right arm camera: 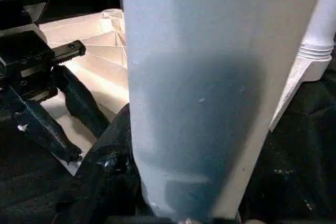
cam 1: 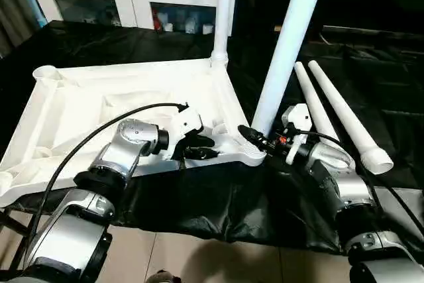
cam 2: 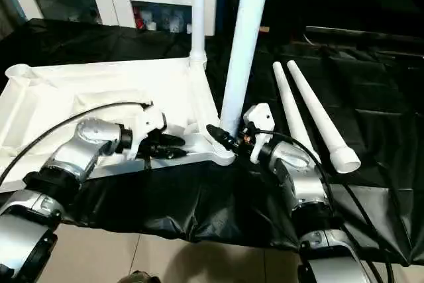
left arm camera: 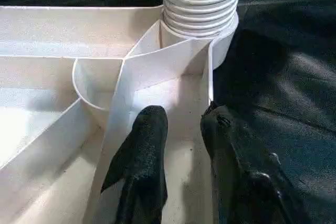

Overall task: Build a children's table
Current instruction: Insert table leg to table base

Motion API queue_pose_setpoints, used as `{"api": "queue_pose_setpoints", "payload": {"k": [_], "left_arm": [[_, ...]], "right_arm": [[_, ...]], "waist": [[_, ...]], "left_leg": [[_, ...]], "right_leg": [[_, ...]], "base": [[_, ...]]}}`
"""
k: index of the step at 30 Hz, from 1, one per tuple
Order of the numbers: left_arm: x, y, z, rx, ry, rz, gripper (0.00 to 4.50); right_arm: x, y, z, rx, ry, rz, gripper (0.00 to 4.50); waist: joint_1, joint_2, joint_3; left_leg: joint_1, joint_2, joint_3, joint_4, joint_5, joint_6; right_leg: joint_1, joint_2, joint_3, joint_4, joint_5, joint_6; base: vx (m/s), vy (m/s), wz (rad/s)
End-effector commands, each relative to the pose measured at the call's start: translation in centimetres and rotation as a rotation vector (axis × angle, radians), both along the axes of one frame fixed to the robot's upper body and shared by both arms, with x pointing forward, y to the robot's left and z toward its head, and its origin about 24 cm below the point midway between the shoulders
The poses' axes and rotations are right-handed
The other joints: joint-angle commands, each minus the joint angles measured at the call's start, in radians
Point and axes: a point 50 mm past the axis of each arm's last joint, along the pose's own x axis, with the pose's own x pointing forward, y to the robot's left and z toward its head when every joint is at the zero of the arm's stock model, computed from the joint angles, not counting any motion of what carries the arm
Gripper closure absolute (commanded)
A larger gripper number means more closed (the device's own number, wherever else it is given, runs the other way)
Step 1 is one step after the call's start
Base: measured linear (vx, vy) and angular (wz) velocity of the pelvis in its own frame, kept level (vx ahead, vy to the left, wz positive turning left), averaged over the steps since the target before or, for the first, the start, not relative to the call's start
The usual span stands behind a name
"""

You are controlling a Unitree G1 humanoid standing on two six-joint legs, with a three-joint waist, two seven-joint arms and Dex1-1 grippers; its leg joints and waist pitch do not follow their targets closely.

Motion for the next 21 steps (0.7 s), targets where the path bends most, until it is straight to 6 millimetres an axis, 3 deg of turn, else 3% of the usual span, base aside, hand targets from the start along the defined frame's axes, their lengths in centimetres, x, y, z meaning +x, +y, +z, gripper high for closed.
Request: {"api": "queue_pose_setpoints", "payload": {"k": [1, 3, 4, 11, 16, 21], "left_arm": [[-0.5, 0.74, -1.27, 0.051, 0.055, 0.0, 3.02], [-0.57, 0.97, -1.43, 0.065, 0.061, -0.006, 3.02], [-0.48, 1.23, -1.55, 0.083, 0.055, 0.001, 3.31], [-0.65, 1.29, -1.47, 0.074, 0.092, -0.034, 3.73], [-0.52, 1.4, -1.4, 0.084, 0.097, -0.032, 4.2], [-0.39, 1.46, -1.36, 0.074, 0.103, -0.023, 4.44]], "right_arm": [[-1.06, -0.61, -2.51, -0.04, 0.12, -0.015, 2.61], [-1.1, -0.63, -2.55, -0.039, 0.121, -0.017, 2.61], [-1.11, -0.64, -2.58, -0.039, 0.122, -0.018, 2.61], [-1.07, -0.59, -2.57, -0.038, 0.125, -0.02, 2.61], [-1.06, -0.61, -2.58, -0.04, 0.125, -0.021, 2.61], [-1.05, -0.66, -2.59, -0.042, 0.129, -0.02, 2.61]], "waist": [[0.002, 0.008, -0.063], [0.003, 0.011, -0.063], [0.001, 0.009, -0.063], [0.002, 0.011, -0.061], [0.002, 0.01, -0.064], [0.002, 0.012, -0.062]], "left_leg": [[0.026, 0.068, -0.034, -0.083, -0.229, 0.012], [0.026, 0.069, -0.034, -0.083, -0.23, 0.012], [0.026, 0.068, -0.034, -0.083, -0.234, 0.014], [0.028, 0.071, -0.035, -0.087, -0.262, -0.001], [0.027, 0.07, -0.034, -0.086, -0.234, 0.007], [0.028, 0.071, -0.034, -0.087, -0.248, 0.005]], "right_leg": [[0.04, -0.084, 0.046, -0.072, -0.078, -0.272], [0.04, -0.084, 0.046, -0.072, -0.081, -0.272], [0.039, -0.082, 0.046, -0.073, -0.082, -0.269], [0.038, -0.086, 0.046, -0.076, -0.122, -0.267], [0.04, -0.085, 0.046, -0.071, -0.069, -0.277], [0.039, -0.086, 0.046, -0.074, -0.091, -0.275]], "base": [[0.0, 0.0, 0.0], [0.0, 0.0, 0.0], [0.0, 0.0, 0.0], [0.0, 0.0, 0.0], [0.0, 0.0, 0.0], [0.0, 0.0, 0.0]]}}
